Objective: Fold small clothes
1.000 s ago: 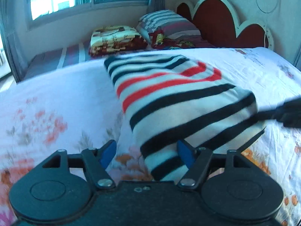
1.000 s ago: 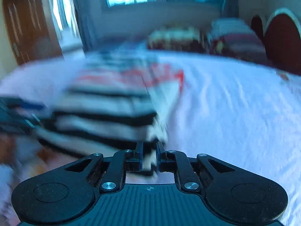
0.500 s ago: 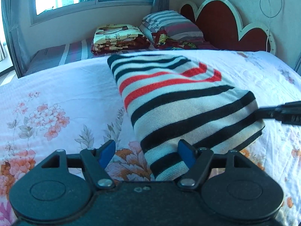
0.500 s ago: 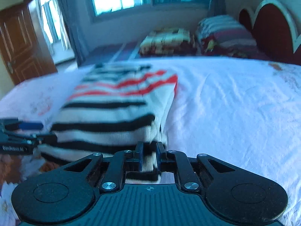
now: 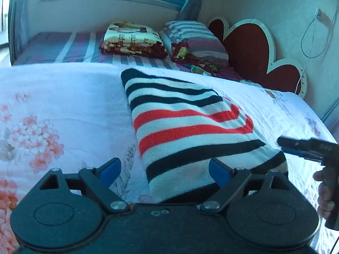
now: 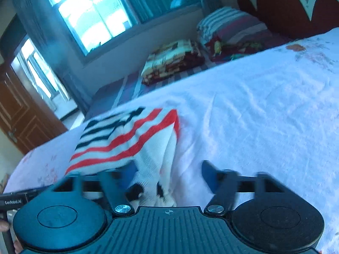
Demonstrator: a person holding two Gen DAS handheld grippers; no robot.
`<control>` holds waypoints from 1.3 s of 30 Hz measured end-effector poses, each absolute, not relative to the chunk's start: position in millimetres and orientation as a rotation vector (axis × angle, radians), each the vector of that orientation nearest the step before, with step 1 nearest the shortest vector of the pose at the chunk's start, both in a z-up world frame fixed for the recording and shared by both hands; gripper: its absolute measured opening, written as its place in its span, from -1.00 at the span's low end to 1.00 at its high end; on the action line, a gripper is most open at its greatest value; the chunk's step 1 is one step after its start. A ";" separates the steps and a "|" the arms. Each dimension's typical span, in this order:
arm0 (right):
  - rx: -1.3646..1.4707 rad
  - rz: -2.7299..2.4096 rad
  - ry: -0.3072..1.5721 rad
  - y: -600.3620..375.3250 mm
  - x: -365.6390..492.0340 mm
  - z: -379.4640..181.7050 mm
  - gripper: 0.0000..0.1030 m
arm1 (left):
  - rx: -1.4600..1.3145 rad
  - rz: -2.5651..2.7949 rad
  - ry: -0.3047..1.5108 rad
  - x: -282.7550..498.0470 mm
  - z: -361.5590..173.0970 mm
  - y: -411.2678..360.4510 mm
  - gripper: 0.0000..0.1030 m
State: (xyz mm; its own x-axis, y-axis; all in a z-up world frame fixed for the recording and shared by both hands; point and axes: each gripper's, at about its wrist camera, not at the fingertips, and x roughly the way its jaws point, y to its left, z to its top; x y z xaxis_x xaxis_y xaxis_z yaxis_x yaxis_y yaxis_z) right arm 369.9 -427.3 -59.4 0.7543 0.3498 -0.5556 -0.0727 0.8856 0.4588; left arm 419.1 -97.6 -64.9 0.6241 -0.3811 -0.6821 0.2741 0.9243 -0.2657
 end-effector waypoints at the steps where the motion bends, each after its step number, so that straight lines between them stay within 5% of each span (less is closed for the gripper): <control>1: 0.441 0.255 0.693 -430.7 371.6 -60.0 0.37 | -0.156 -0.386 0.822 421.2 -67.9 -95.4 0.73; 15: 0.747 0.520 0.882 -452.8 417.2 -102.7 0.38 | -0.630 -0.571 0.974 472.3 -115.8 -66.9 0.60; 24: 0.641 0.559 0.911 -451.9 421.2 -90.5 0.38 | -0.566 -0.612 0.994 478.0 -111.4 -68.5 0.42; 32: 0.608 0.536 0.910 -440.2 433.7 -95.3 0.37 | -0.565 -0.648 1.003 482.9 -115.2 -72.6 0.51; 36: 0.391 0.489 0.908 -400.3 432.1 -83.0 -0.01 | -0.479 -0.621 0.982 481.1 -108.5 -85.2 0.50; 39: 0.211 0.449 0.845 -373.9 416.0 -67.8 -0.20 | -0.363 -0.595 0.945 472.2 -100.4 -97.4 0.31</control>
